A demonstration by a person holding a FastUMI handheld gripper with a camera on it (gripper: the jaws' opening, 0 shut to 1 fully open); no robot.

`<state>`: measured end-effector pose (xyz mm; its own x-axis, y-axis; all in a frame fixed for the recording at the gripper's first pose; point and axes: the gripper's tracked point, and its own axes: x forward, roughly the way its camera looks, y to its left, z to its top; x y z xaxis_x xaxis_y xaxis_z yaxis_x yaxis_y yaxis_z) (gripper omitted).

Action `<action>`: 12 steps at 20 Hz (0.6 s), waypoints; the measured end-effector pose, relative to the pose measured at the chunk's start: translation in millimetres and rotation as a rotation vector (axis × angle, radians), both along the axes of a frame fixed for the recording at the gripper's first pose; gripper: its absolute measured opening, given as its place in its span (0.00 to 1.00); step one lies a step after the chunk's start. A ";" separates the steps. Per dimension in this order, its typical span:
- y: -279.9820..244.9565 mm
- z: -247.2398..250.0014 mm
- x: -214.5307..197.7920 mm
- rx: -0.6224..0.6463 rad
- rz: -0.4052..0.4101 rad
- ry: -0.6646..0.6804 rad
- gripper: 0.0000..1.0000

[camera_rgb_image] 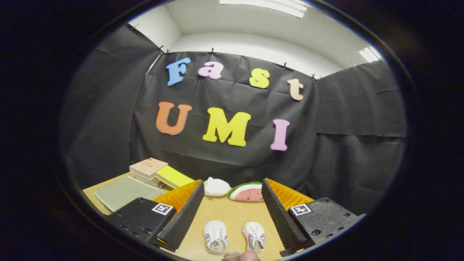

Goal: Open the storage box then place both shoes into the box .Put the left shoe in first, then the right shoe, with the right side of both shoes facing outward in a uniform manner.

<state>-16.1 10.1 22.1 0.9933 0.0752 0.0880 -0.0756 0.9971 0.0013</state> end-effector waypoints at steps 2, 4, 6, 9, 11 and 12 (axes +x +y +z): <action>-5.3 -0.2 -0.5 0.000 -0.002 -0.001 1.00; -11.3 0.4 -1.0 0.001 -0.003 -0.003 1.00; -16.0 0.3 -1.3 0.007 0.002 -0.006 1.00; -20.0 -3.5 0.3 0.020 0.021 0.015 1.00; -13.8 -10.9 1.6 0.031 0.066 0.052 1.00; -12.4 -14.3 3.8 0.036 0.080 0.067 1.00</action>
